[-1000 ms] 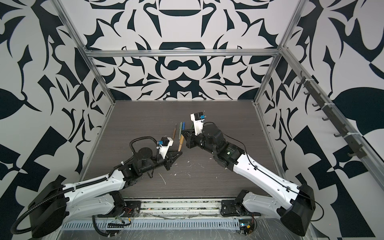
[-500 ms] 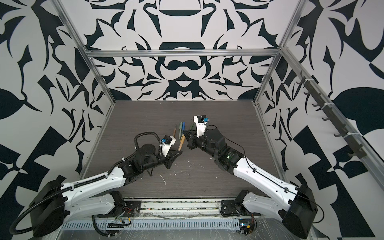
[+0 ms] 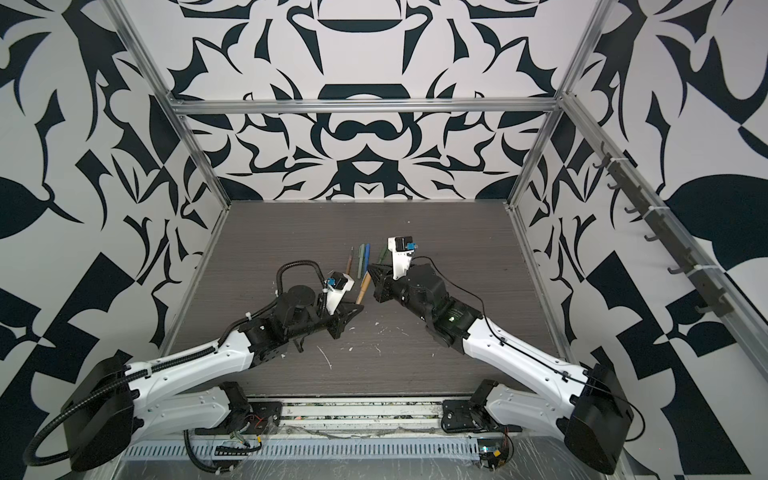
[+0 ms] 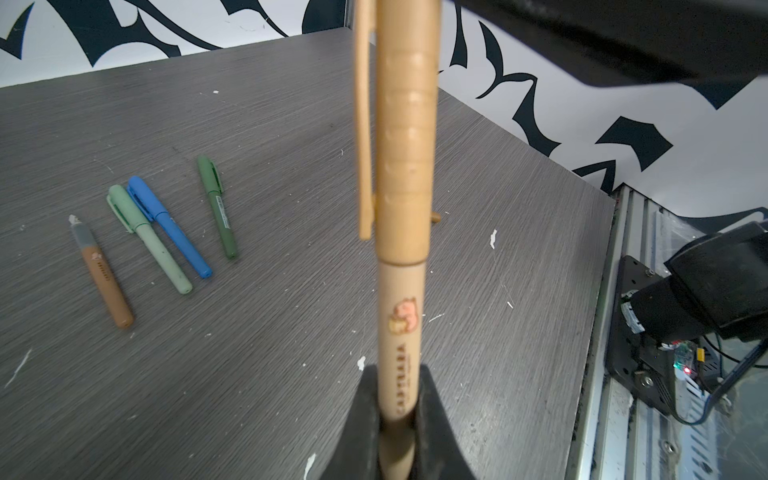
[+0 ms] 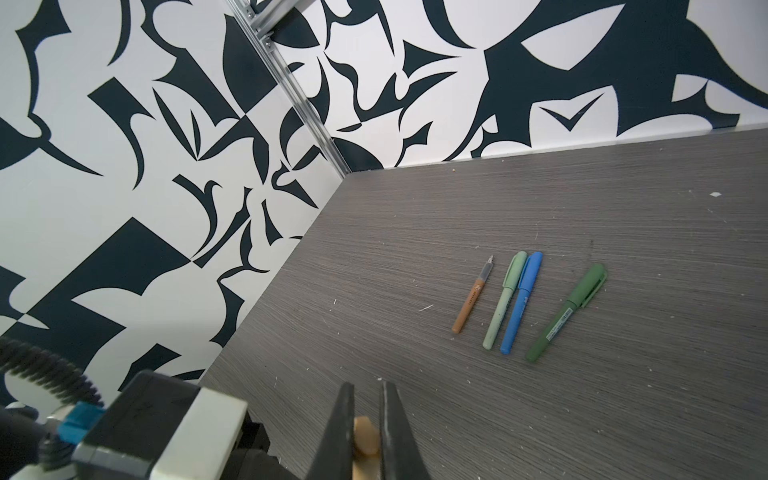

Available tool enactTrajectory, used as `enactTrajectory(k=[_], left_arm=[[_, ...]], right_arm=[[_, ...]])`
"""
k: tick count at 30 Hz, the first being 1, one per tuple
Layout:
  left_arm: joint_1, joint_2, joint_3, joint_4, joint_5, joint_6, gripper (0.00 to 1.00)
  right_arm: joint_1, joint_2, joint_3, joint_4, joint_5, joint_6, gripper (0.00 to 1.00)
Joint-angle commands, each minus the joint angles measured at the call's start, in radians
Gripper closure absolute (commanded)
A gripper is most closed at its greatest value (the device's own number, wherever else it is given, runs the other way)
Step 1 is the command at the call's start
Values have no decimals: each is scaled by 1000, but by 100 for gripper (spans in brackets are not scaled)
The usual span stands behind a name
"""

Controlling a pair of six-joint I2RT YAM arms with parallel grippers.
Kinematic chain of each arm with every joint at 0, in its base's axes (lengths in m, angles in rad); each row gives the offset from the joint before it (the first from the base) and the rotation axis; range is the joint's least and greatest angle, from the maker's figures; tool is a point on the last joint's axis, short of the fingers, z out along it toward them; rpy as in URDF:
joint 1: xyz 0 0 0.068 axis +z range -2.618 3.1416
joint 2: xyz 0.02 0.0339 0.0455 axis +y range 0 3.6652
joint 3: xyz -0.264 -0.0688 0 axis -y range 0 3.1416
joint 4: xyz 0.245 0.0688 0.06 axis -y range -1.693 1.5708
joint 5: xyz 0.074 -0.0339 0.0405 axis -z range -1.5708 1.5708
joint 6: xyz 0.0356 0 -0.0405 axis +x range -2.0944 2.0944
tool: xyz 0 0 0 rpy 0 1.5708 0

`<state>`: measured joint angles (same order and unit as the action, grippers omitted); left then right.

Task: Insert the pens into the pen caps

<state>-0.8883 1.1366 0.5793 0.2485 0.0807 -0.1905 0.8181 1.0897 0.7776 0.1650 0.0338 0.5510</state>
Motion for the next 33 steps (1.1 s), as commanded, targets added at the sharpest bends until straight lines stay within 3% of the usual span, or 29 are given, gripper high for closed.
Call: enactTrajectory(k=[1, 5, 7, 12, 18, 27, 33], left_arm=[[20, -21, 80, 297, 16, -13, 100], [20, -17, -1, 243, 26, -60, 100], [20, -29, -38, 216, 18, -85, 100], [20, -72, -73, 99, -80, -133, 100], [42, -58, -20, -21, -165, -153, 99], [267, 292, 314, -353, -84, -283, 97], [394, 606, 625, -637, -24, -252, 97]], right_arm=[[70, -6, 9, -267, -110, 0, 98], [67, -53, 107, -249, -10, -35, 76], [68, -76, 152, -239, 21, -58, 69], [67, -156, 182, -211, 104, -92, 64], [67, -277, 39, -236, 261, -57, 64], [67, -508, -175, -368, 399, 49, 64], [65, -628, -254, -417, 440, 73, 64]])
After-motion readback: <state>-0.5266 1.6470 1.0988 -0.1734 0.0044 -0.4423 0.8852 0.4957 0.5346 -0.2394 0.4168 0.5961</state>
